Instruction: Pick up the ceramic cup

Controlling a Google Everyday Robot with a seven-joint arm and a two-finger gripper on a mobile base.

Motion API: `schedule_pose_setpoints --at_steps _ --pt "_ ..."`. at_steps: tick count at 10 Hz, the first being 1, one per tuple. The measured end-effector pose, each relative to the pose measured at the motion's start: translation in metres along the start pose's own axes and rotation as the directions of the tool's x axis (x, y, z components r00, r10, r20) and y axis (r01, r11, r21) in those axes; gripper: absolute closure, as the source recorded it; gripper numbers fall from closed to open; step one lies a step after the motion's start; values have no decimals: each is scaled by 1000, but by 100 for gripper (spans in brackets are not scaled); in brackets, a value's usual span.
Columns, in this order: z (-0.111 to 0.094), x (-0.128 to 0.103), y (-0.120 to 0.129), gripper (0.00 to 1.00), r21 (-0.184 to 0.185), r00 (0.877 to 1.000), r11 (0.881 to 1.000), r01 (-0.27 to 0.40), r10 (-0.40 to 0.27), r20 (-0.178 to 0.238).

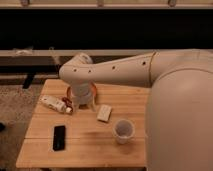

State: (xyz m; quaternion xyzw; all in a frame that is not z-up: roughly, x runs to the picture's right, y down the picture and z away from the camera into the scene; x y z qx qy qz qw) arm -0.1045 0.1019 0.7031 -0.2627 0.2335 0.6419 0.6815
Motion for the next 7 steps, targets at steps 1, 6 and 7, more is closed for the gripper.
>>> schedule_pose_setpoints --at_steps 1,6,7 --pt "0 0 0 35 1 1000 1000 1 -1 0" --pt "9 11 -36 35 49 998 997 -56 54 33" --pt "11 15 -51 35 52 996 996 -78 77 36"
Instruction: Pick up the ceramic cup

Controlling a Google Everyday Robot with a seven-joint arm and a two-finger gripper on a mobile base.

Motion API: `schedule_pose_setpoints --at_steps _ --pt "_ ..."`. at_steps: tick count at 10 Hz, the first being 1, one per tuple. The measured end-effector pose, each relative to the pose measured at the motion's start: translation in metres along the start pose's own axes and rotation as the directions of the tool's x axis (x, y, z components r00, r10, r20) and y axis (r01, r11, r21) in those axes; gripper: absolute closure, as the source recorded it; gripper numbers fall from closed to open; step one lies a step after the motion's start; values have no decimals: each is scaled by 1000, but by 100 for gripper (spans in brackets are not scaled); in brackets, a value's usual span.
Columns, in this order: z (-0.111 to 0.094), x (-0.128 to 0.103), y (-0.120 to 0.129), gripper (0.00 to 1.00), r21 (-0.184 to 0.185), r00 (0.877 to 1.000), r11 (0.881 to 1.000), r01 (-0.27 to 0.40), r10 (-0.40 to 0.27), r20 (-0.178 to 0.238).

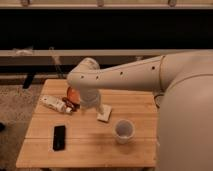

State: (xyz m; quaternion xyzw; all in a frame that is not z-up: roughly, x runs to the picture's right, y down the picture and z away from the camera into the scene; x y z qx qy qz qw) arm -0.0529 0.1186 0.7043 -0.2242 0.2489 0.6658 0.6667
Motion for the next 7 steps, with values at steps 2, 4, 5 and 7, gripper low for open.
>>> schedule_pose_setpoints --at_steps 2,4,5,7 --pt "5 6 -34 35 2 999 999 -54 54 4" --pt "10 10 -54 35 -3 996 996 -94 94 -1" --pt "15 15 -70 35 -9 992 992 -126 126 -8" --pt "24 19 -82 35 -17 987 987 -158 158 -20"
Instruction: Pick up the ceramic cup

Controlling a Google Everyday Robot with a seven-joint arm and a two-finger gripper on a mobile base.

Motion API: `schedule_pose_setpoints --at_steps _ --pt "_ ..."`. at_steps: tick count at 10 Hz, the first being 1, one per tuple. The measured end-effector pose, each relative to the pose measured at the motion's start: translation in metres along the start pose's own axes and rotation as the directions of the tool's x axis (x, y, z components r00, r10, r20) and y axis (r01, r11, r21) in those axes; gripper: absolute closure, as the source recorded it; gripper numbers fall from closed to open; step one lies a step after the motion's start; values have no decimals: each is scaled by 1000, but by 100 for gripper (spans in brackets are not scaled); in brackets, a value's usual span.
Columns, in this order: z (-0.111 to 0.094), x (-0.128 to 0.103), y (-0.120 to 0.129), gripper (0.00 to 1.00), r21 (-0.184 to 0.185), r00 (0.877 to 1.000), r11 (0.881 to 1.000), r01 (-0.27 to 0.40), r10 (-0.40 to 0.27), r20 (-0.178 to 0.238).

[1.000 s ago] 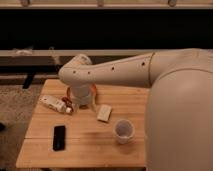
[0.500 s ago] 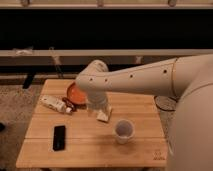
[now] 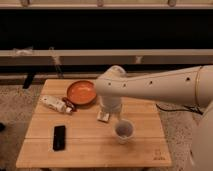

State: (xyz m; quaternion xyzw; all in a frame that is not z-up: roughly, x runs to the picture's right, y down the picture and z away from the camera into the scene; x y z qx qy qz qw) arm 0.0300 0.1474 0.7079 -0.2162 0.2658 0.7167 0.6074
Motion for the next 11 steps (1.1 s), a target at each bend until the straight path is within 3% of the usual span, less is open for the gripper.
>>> schedule_pose_setpoints --at_steps 3,9,11 --pt "17 8 -18 35 -13 998 999 -51 51 -30" --pt "57 22 -15 37 -25 992 997 -75 73 -100" --pt "69 23 -18 53 -19 990 996 -84 82 -112"
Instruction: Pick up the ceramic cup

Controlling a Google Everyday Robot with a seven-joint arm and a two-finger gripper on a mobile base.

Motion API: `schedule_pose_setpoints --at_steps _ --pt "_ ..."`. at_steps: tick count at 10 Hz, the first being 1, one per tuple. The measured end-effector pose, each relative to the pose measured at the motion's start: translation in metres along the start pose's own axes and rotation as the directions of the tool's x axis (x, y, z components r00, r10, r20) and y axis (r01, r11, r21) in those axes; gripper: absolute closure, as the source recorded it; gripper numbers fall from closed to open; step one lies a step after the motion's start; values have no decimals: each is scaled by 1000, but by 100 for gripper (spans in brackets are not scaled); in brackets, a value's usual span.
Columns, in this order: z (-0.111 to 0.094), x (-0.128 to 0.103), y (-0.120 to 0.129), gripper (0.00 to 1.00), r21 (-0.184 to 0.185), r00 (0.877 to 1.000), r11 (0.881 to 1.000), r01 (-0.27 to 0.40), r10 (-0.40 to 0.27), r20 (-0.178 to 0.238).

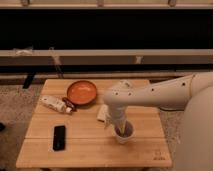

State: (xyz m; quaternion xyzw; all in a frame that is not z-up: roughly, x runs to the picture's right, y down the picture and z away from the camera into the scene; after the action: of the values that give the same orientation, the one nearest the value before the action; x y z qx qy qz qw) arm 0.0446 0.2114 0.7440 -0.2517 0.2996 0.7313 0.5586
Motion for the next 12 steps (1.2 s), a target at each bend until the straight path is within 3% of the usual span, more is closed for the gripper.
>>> schedule_pose_setpoints --at_steps 3,4,5,9,12 --pt "-2 1 -7 83 11 1000 1000 -5 5 5" --pt "-11 2 -8 95 18 1000 1000 -2 2 17" --pt "-20 4 -9 100 28 1000 1000 3 -4 29" --pt "-59 6 -5 100 62 996 997 55 -59 74" --pt "-89 9 9 100 88 982 984 154 -162 97"
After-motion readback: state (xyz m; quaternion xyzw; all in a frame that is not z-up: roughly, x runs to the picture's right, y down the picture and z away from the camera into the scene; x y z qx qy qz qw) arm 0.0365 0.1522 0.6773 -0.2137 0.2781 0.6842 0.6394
